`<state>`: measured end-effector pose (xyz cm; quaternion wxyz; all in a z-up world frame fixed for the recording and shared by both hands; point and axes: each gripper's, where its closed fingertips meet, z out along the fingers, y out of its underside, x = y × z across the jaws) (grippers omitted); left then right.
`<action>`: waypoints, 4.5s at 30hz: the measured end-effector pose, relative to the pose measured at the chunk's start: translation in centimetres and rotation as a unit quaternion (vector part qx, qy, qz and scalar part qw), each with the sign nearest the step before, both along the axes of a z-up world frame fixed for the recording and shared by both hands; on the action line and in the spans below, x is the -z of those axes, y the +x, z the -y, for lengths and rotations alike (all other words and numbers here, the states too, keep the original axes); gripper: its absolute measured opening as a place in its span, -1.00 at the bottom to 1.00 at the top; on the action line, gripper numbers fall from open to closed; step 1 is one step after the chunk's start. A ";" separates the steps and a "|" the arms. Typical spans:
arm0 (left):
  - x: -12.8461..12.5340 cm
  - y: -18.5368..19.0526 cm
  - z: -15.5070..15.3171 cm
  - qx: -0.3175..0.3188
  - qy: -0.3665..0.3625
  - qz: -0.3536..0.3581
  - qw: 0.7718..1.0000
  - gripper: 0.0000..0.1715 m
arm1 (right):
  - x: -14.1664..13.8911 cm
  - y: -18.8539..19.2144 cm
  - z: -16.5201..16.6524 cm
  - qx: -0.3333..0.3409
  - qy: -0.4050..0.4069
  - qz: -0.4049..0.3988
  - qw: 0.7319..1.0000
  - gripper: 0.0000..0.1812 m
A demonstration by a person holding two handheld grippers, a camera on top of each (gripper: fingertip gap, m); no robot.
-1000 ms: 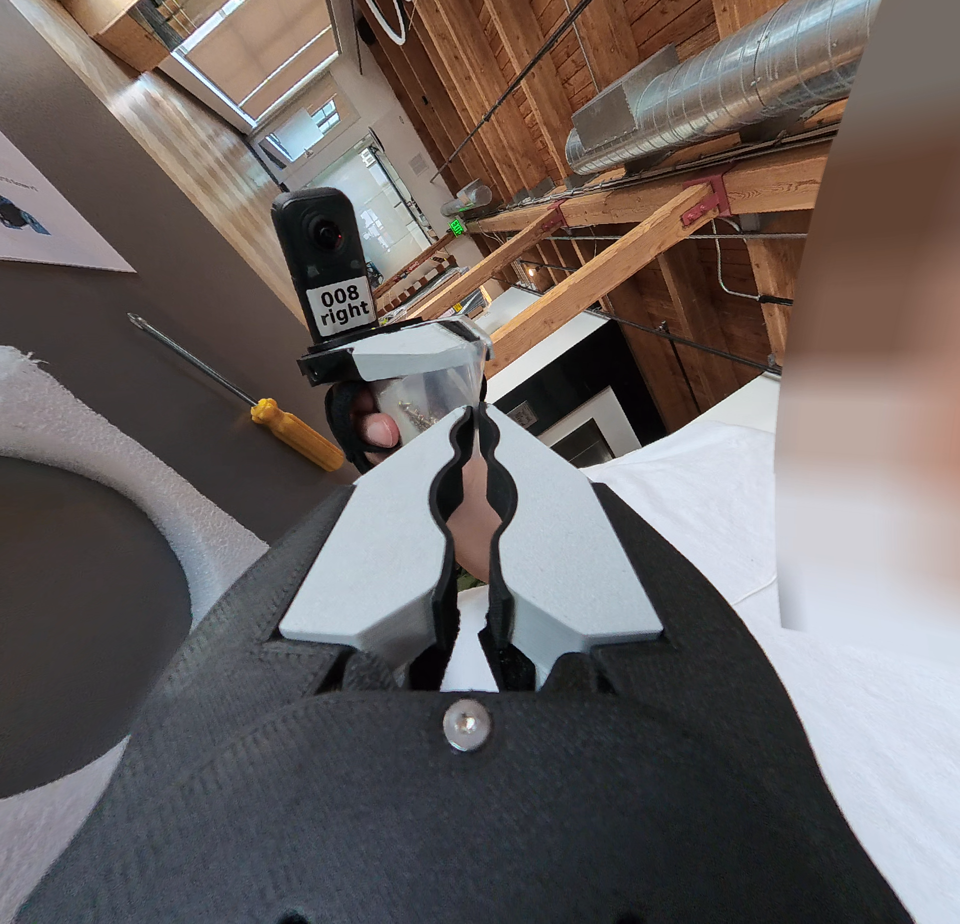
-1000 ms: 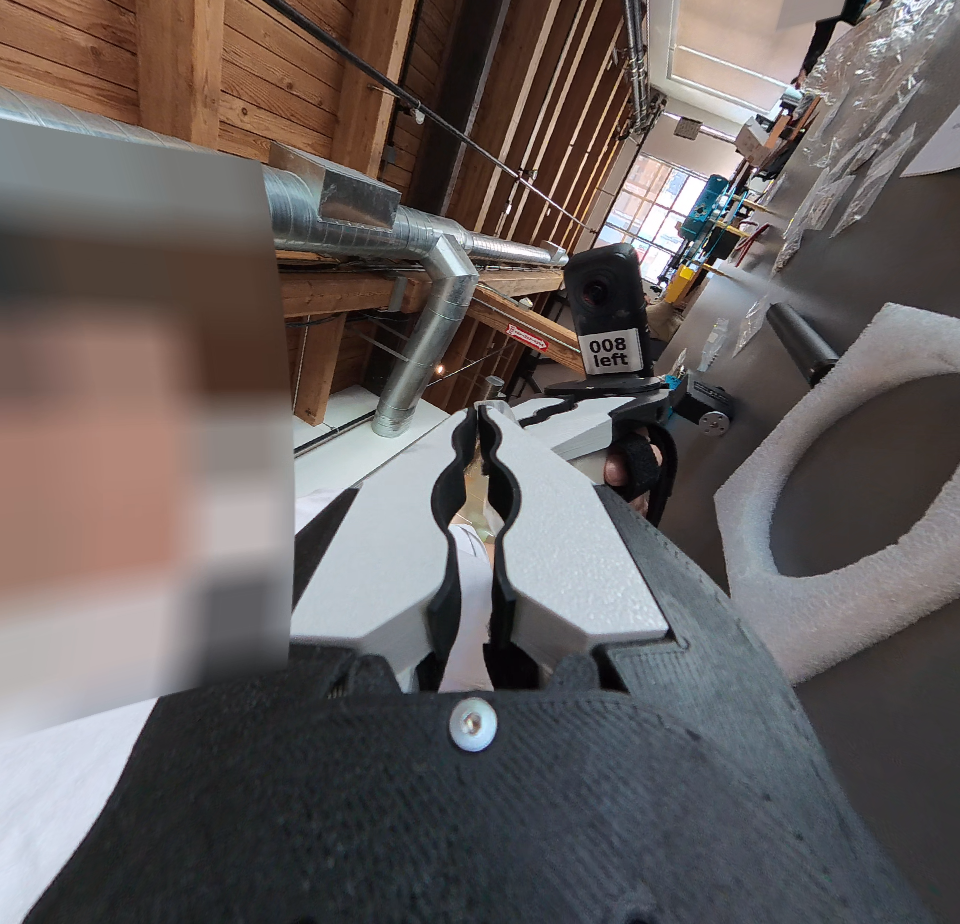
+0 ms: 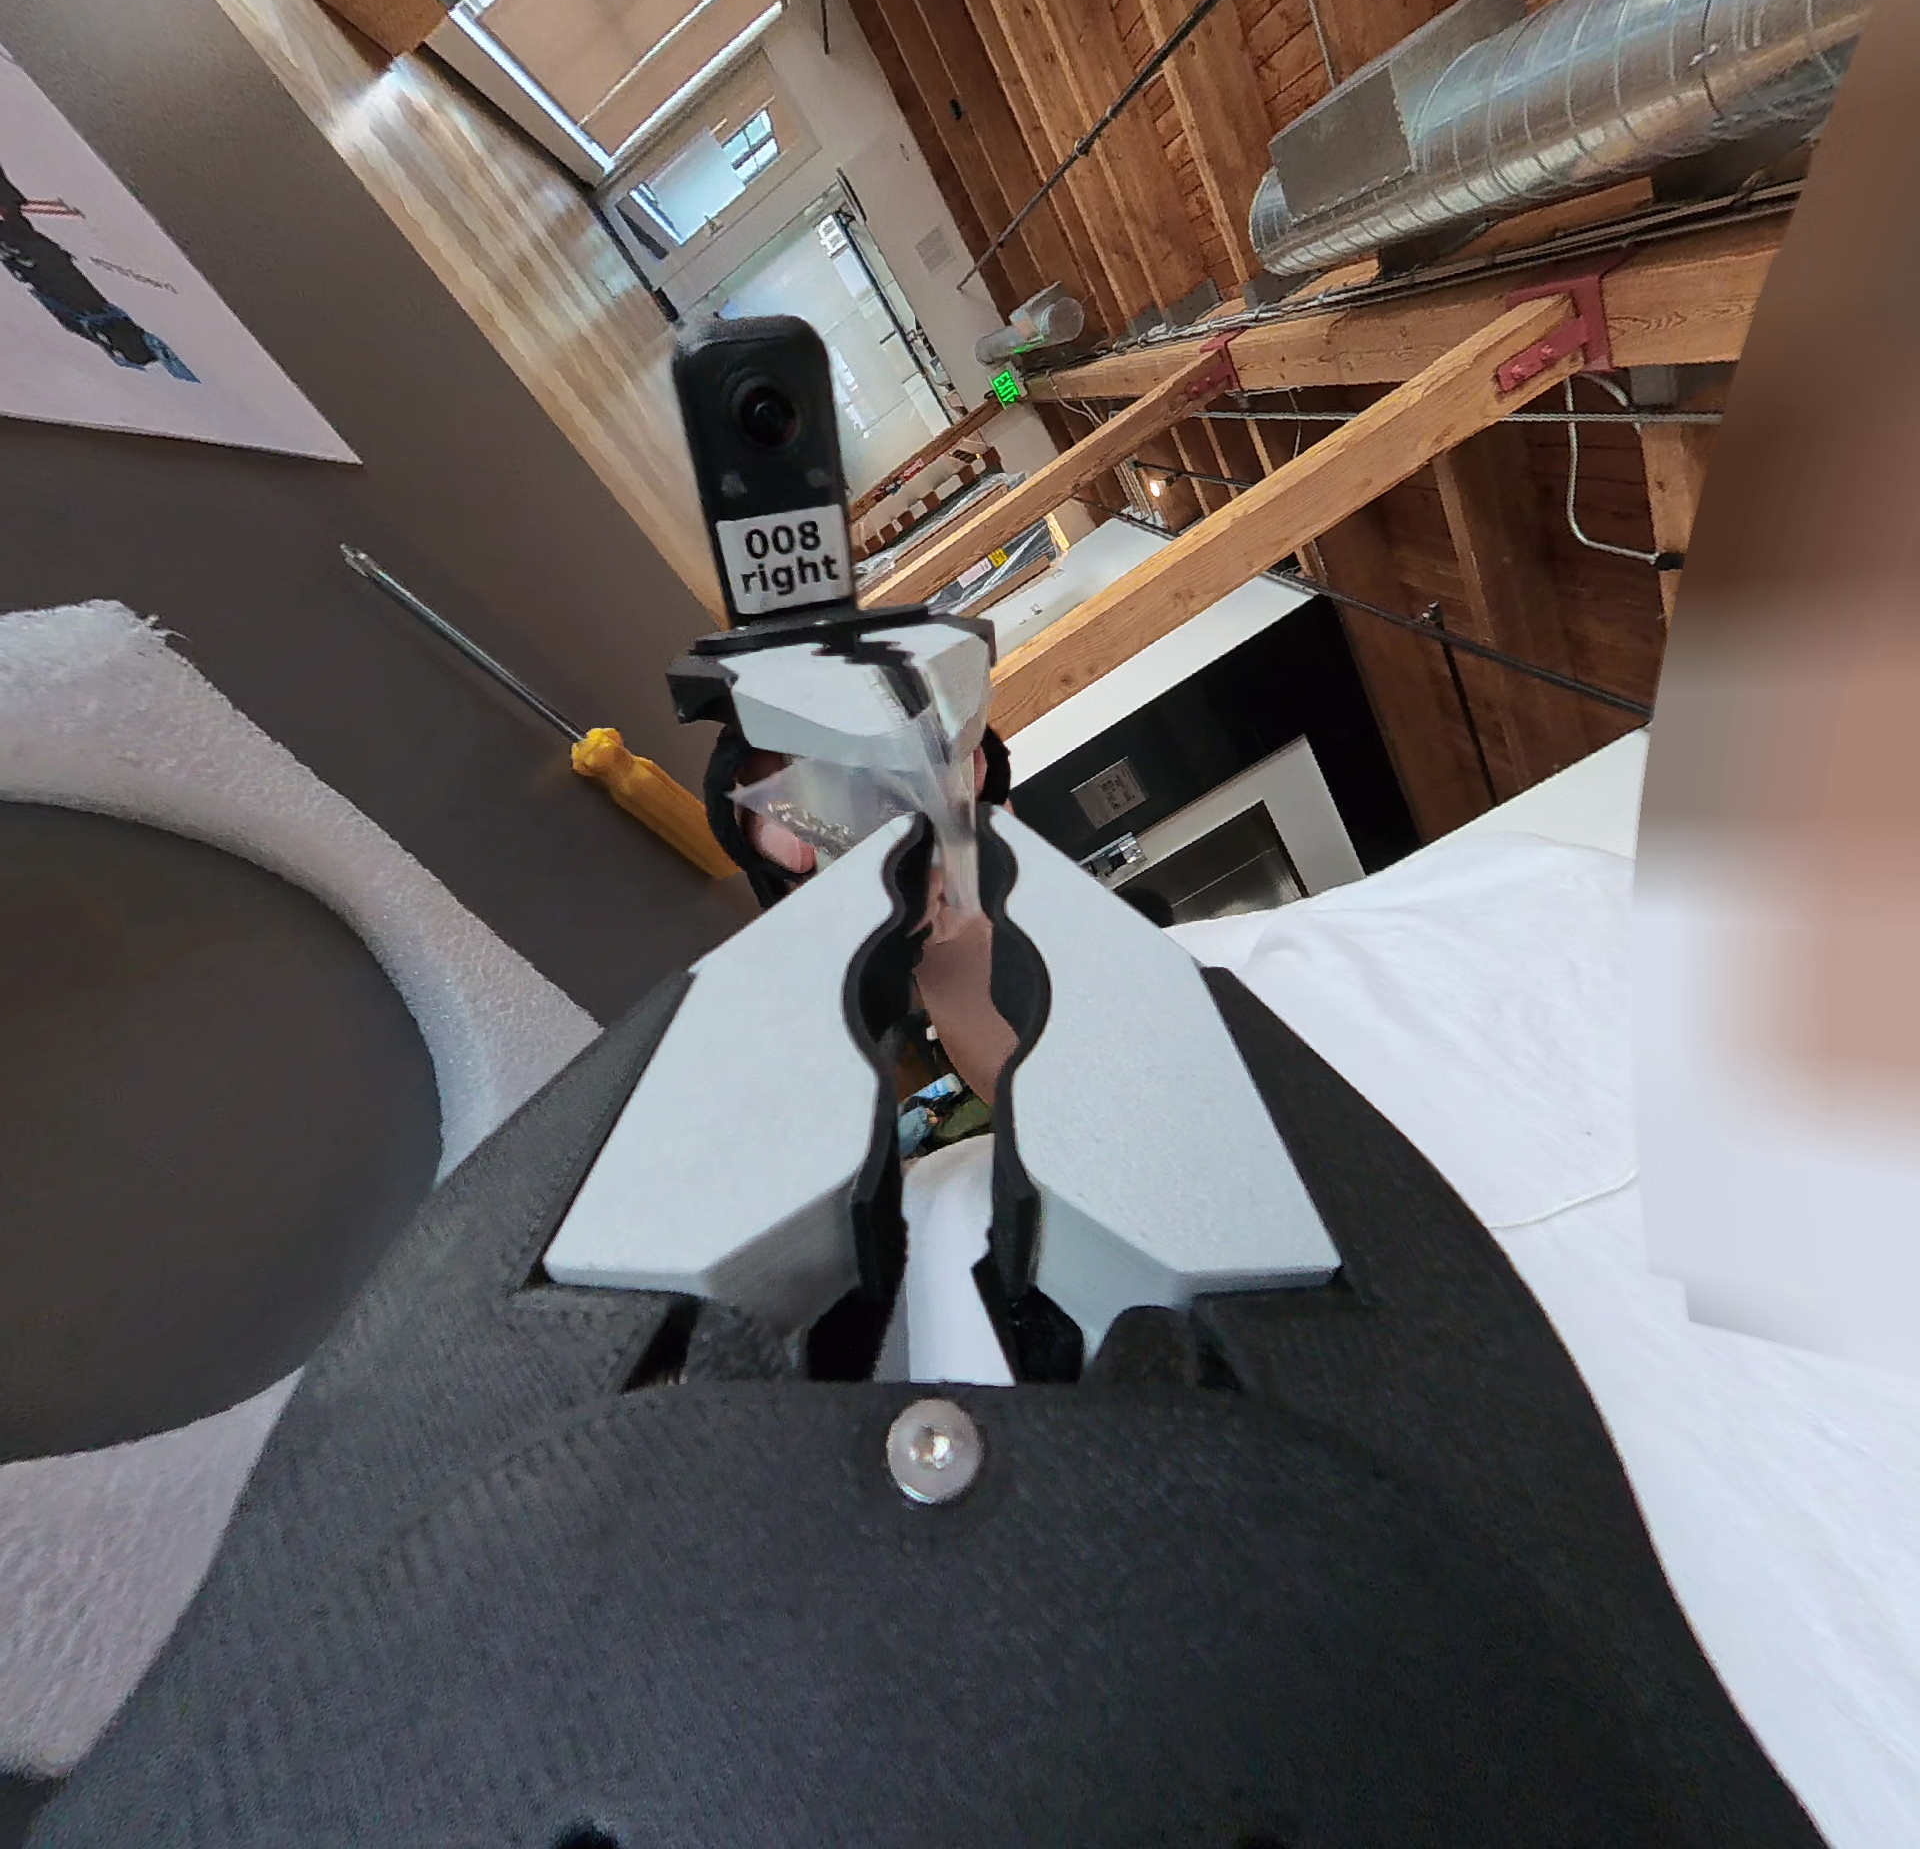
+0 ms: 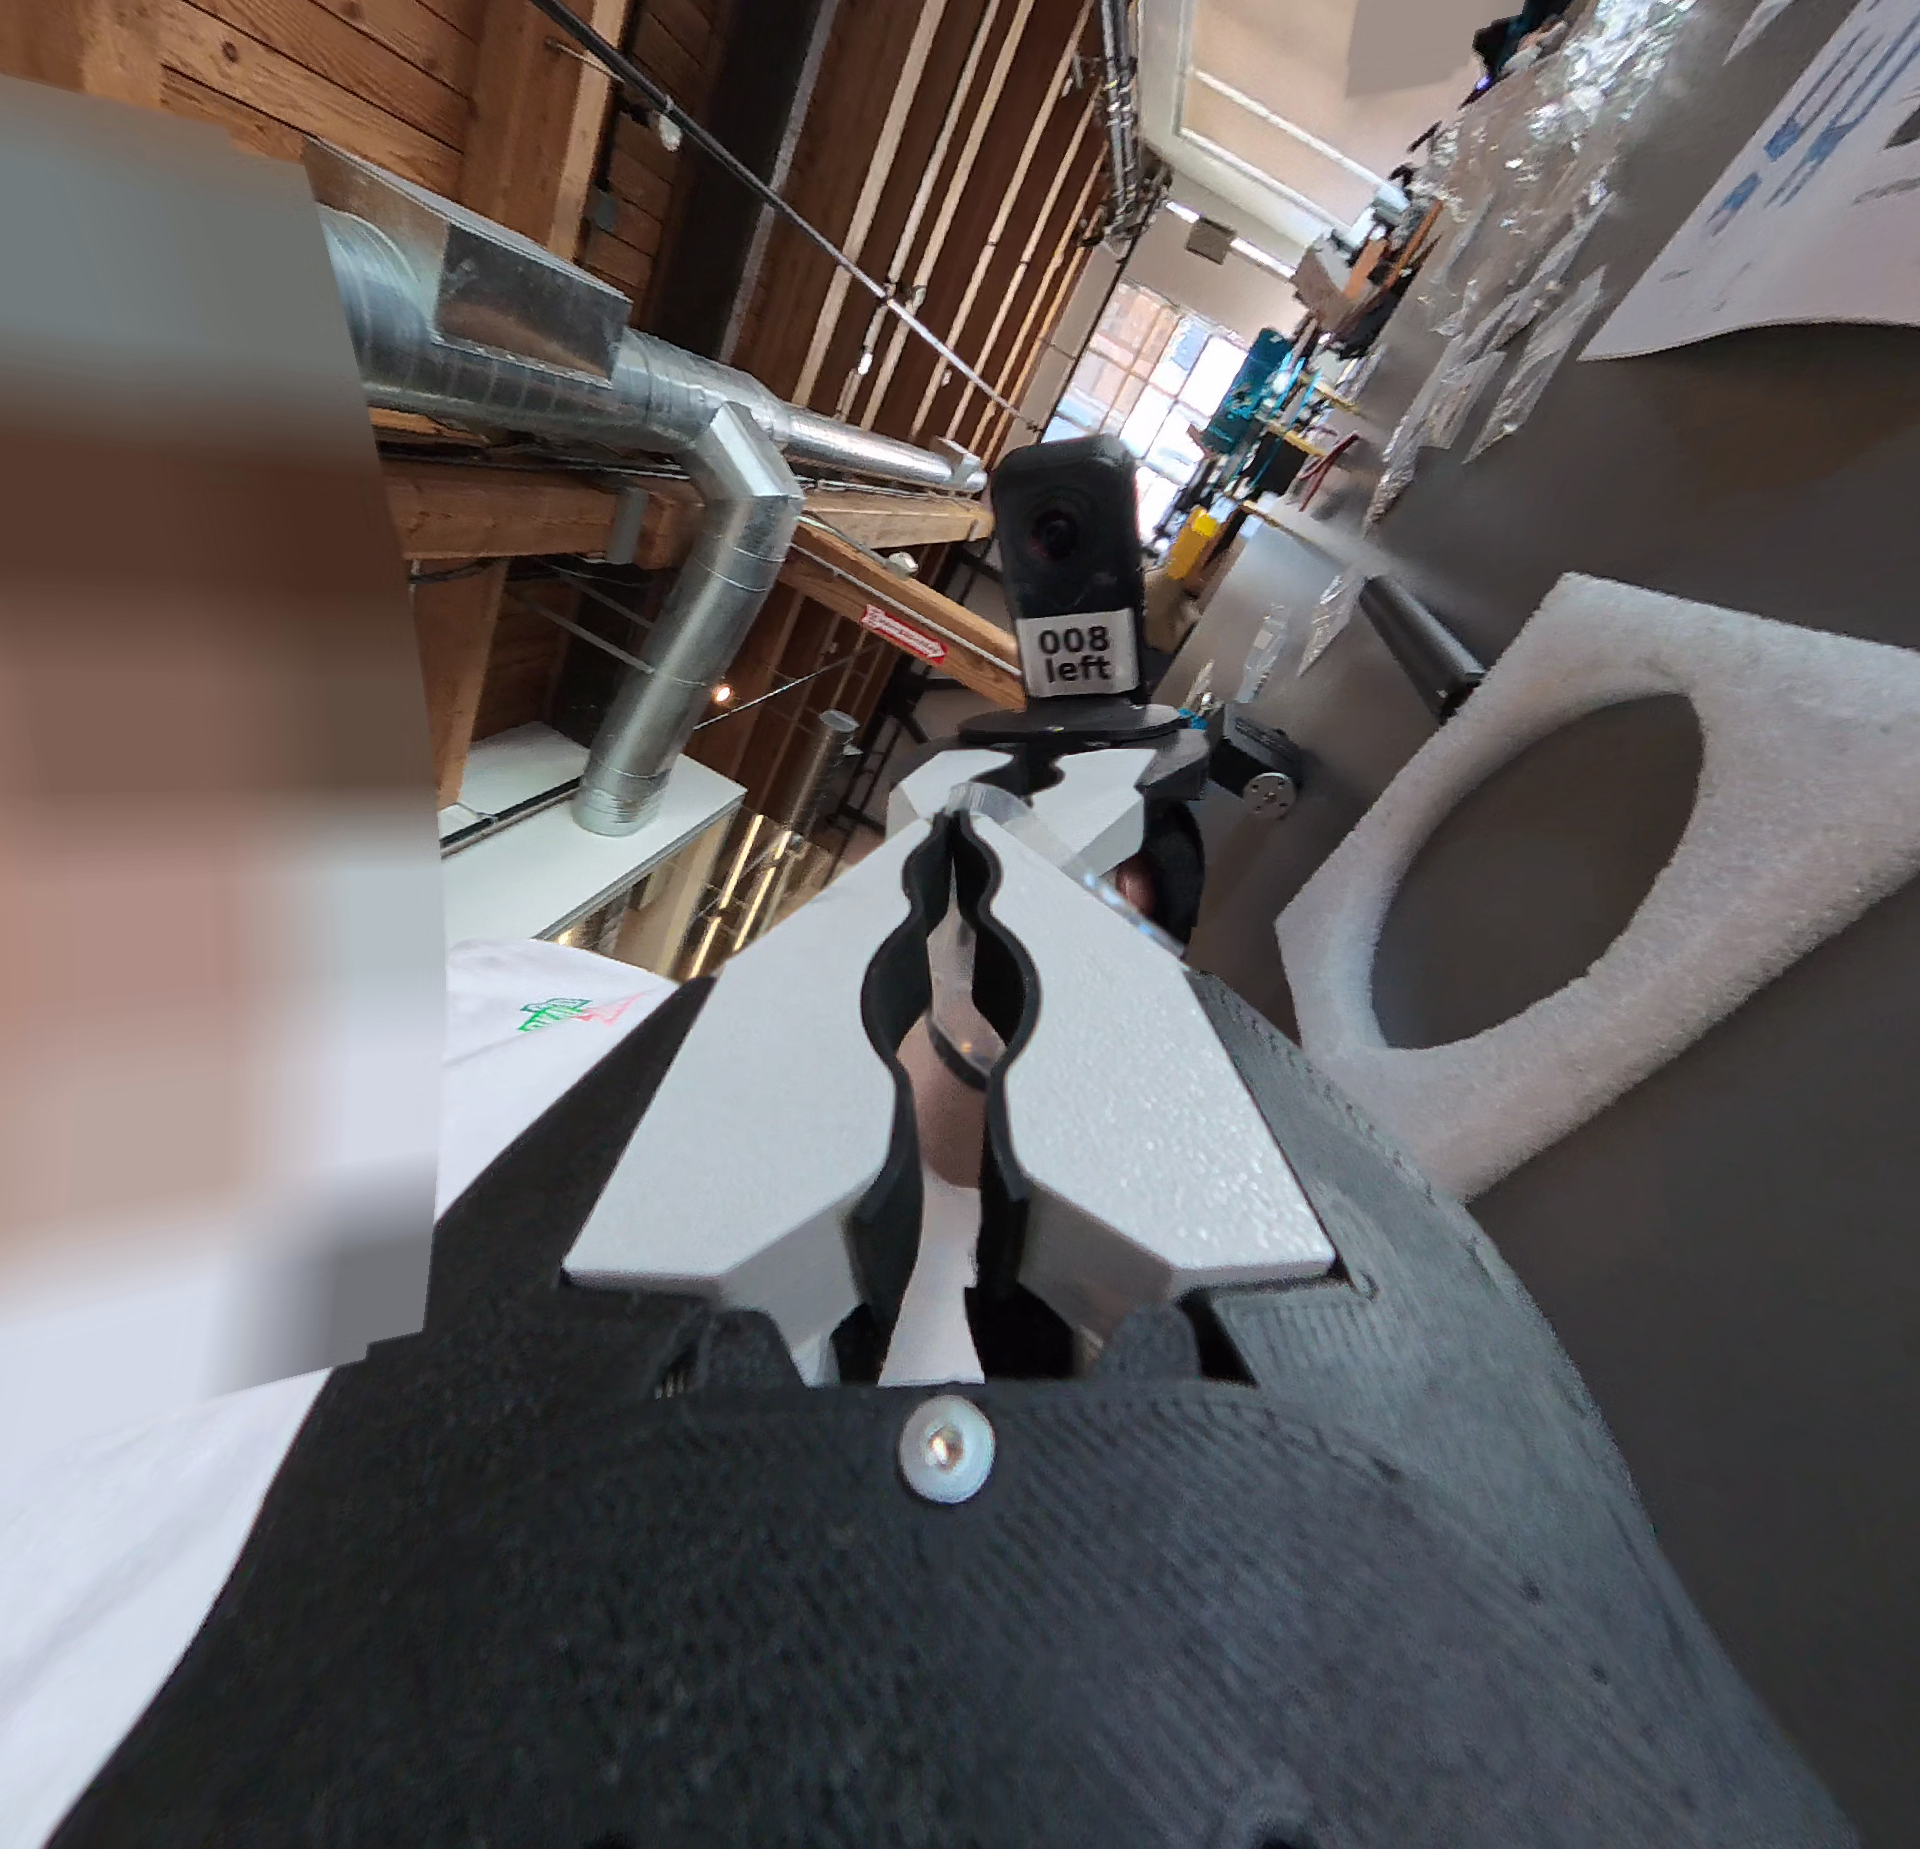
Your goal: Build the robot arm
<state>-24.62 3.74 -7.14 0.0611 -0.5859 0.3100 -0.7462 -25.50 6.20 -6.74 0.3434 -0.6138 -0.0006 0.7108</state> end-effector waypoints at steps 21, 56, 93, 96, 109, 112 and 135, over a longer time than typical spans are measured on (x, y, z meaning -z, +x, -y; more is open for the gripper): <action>2.3 -0.4 -2.0 -0.111 0.255 -0.174 0.945 -0.93 | 1.8 -0.4 -0.8 0.046 -0.028 0.071 0.996 -1.00; 2.2 -0.8 -2.2 -0.128 0.337 -0.185 0.914 -0.81 | 1.9 0.0 -0.9 0.044 -0.054 0.044 0.997 -1.00; 2.8 -0.7 -2.3 -0.112 0.273 -0.172 0.940 -1.00 | 2.9 -0.1 -0.9 0.052 -0.049 0.085 0.994 -1.00; 2.9 -0.7 -2.3 -0.107 0.242 -0.166 0.950 -1.00 | 3.0 -0.2 -0.8 0.051 -0.048 0.090 0.993 -1.00; 3.4 -0.7 -2.6 -0.105 0.175 -0.155 0.966 -1.00 | 4.0 -0.7 -0.5 0.062 -0.010 0.209 0.976 -0.91; 3.4 -0.7 -2.6 -0.105 0.172 -0.155 0.967 -1.00 | 4.4 -0.6 -0.4 0.060 -0.019 0.217 0.974 -0.90; 5.2 -0.3 -2.4 -0.126 0.193 -0.196 0.953 -1.00 | 6.3 -0.4 -0.2 0.084 -0.004 0.347 0.934 -1.00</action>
